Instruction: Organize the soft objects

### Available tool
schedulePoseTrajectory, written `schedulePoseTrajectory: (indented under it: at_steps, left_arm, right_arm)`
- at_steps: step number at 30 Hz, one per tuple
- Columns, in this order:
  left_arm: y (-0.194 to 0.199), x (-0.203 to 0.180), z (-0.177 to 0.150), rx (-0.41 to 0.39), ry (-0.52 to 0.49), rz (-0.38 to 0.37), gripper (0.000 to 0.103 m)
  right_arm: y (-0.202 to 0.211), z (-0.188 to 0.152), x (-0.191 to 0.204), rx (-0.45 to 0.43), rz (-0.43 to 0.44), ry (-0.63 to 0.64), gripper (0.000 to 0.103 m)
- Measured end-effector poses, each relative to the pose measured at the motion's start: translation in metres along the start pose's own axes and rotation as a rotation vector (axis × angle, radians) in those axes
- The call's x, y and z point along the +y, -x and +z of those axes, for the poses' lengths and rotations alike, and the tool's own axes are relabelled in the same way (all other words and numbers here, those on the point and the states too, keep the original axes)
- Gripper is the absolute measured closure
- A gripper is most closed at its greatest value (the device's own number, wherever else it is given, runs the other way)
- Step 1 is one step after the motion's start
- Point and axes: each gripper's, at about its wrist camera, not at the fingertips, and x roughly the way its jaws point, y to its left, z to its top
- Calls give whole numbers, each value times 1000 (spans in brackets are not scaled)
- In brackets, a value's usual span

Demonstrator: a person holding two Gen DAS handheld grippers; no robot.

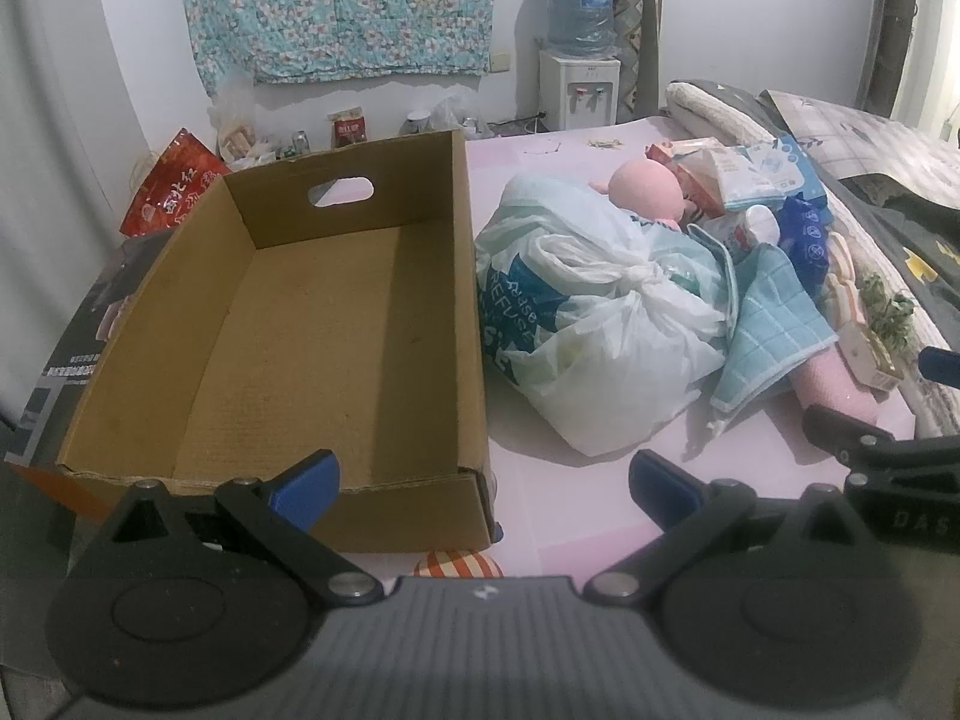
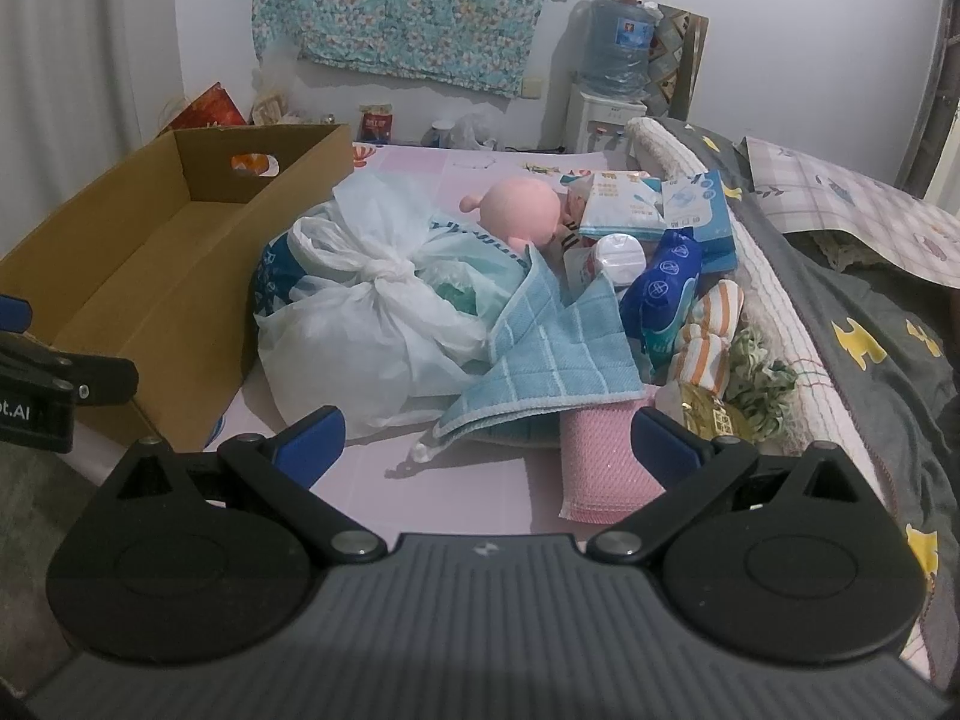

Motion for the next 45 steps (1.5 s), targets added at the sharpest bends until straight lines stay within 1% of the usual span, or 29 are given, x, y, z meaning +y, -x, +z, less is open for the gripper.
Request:
schedulePoseTrajectory:
  at_steps: [45]
  left_arm:
    - [-1, 0, 1, 2, -1, 2, 0]
  right_arm:
    - [-2, 3, 3, -1, 1, 8, 1]
